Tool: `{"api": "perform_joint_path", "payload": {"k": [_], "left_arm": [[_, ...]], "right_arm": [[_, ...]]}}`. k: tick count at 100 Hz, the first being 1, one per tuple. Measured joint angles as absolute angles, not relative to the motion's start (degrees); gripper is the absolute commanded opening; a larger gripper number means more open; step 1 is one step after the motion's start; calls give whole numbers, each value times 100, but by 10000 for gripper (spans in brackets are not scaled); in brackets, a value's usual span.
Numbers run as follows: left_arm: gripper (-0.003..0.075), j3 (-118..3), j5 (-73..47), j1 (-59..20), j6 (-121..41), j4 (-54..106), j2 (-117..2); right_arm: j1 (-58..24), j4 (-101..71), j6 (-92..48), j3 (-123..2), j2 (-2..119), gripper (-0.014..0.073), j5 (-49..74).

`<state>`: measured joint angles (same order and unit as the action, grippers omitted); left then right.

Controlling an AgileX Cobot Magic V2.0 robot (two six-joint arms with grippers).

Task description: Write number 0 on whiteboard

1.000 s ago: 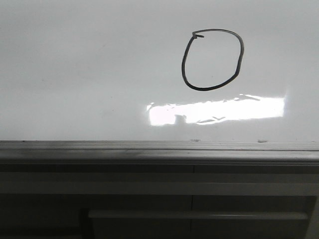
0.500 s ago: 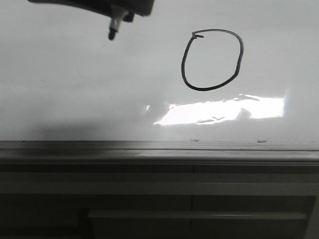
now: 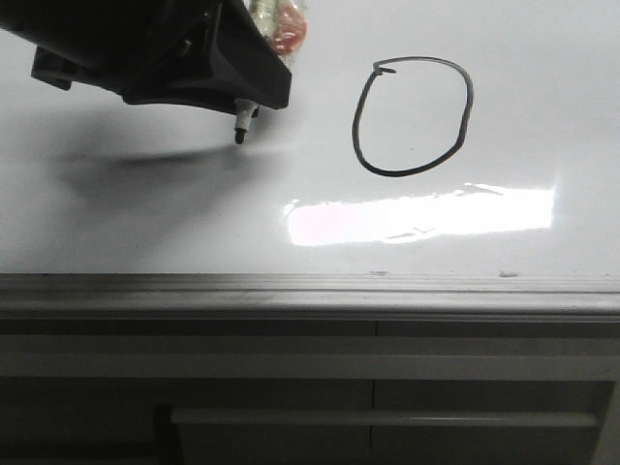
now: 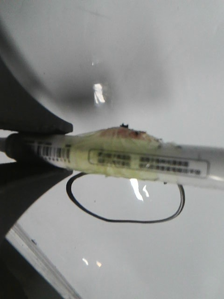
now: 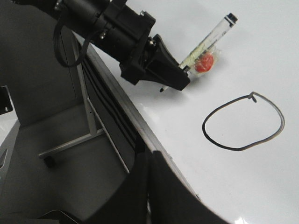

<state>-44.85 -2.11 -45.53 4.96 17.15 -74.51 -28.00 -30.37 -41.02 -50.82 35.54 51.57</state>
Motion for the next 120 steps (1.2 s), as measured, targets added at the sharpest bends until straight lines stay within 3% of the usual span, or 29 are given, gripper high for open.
{"api": "perform_joint_path", "payload": {"k": [35,98,108,120], "left_arm": [[-20,-4485,-504,-3958,496,1726,-7451],[-13,-4536,-487,-3942,496,1943,-7710],[66,-4550,-487,-3942,500,1954,-7720],[264,-4559,-497,-3942,500,1968,-7720]], "right_arm": [[-2800,-3037,-4098,-4979,3540,-67,4657],[-2800,-3037,-4088,-4979,3540,-67,4498],[-2800,-3037,-4088,-4979,3540,-67,4498],[-2800,-3037,-4084,-4979,3540,-67,4498]]}}
